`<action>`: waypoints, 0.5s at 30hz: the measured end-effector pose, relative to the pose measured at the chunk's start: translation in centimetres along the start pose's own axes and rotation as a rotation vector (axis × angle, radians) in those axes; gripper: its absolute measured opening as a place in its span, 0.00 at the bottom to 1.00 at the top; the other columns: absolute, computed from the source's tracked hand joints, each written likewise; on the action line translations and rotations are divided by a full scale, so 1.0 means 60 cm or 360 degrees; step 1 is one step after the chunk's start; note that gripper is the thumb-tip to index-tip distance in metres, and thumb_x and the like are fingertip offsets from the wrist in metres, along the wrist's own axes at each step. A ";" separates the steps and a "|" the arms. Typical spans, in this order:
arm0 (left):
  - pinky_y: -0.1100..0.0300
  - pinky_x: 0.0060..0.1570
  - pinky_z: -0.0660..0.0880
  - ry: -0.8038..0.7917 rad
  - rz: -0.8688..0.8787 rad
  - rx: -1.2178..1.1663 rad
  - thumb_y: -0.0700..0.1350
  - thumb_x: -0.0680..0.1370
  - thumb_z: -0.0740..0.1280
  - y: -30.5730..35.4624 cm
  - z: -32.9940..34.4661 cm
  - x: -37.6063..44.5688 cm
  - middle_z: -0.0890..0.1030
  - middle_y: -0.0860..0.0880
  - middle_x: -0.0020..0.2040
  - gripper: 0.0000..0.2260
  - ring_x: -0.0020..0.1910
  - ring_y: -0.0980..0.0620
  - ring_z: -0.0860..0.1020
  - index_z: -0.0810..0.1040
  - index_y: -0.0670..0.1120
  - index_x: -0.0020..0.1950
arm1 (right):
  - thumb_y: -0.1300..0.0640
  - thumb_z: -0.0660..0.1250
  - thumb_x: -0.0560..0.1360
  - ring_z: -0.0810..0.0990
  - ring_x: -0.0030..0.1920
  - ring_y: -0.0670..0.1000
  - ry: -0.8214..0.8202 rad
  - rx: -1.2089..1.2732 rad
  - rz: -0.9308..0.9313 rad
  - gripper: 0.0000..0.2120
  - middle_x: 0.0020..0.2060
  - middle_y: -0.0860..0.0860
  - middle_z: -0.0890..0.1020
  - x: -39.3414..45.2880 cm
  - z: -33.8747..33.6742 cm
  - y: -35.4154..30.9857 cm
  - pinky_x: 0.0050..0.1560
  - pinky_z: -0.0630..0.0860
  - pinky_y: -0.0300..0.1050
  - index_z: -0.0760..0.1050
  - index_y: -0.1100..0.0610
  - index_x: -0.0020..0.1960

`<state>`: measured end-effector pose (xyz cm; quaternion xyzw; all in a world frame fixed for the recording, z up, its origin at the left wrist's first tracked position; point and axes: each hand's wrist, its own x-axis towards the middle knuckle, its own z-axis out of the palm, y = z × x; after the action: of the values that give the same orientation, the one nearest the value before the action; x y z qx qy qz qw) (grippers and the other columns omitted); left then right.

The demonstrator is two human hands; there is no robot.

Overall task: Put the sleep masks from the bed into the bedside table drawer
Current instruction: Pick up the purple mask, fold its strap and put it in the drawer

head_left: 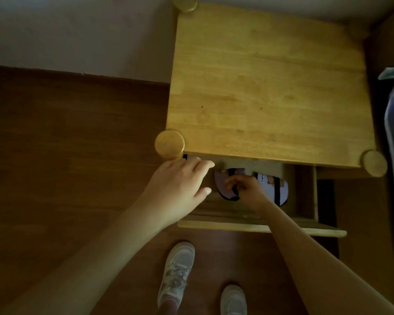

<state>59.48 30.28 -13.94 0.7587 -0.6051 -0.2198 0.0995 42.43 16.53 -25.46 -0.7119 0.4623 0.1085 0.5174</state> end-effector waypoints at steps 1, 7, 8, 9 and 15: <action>0.56 0.53 0.68 -0.0016 0.0007 0.0008 0.55 0.78 0.60 -0.004 0.004 0.000 0.73 0.53 0.63 0.22 0.59 0.51 0.74 0.64 0.51 0.71 | 0.79 0.52 0.73 0.74 0.50 0.51 -0.0039 -0.0010 0.0043 0.19 0.50 0.60 0.80 0.004 -0.001 0.003 0.43 0.67 0.21 0.77 0.68 0.55; 0.54 0.54 0.71 -0.0092 0.0021 0.0026 0.55 0.78 0.61 -0.011 0.002 -0.007 0.73 0.54 0.63 0.20 0.59 0.51 0.74 0.66 0.51 0.69 | 0.67 0.57 0.78 0.76 0.56 0.53 -0.0188 -0.0140 0.0355 0.18 0.56 0.53 0.77 0.002 -0.002 0.021 0.50 0.72 0.33 0.76 0.55 0.62; 0.55 0.53 0.71 -0.0082 0.0038 0.0039 0.54 0.78 0.61 -0.010 -0.002 -0.006 0.73 0.55 0.62 0.20 0.58 0.52 0.75 0.67 0.51 0.68 | 0.65 0.57 0.78 0.76 0.58 0.55 -0.0183 -0.0135 0.0389 0.17 0.58 0.53 0.77 -0.003 -0.004 0.017 0.56 0.72 0.40 0.76 0.54 0.63; 0.55 0.52 0.71 -0.0068 0.0056 0.0055 0.54 0.78 0.61 -0.008 -0.007 -0.005 0.73 0.55 0.62 0.19 0.57 0.52 0.75 0.68 0.51 0.68 | 0.64 0.57 0.79 0.76 0.60 0.56 -0.0189 -0.0098 0.0419 0.17 0.60 0.55 0.77 -0.009 -0.006 0.010 0.61 0.71 0.45 0.75 0.54 0.64; 0.56 0.50 0.72 0.0055 0.0092 0.0122 0.53 0.78 0.62 0.027 -0.065 0.002 0.76 0.54 0.61 0.17 0.56 0.52 0.76 0.71 0.50 0.65 | 0.59 0.58 0.79 0.81 0.48 0.58 0.0011 -0.0071 0.0291 0.16 0.59 0.52 0.77 -0.080 -0.039 -0.056 0.50 0.77 0.51 0.73 0.52 0.66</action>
<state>59.85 29.32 -9.83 0.7478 -0.6330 -0.1804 0.0870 41.63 17.32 -19.29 -0.6785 0.5245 0.1631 0.4879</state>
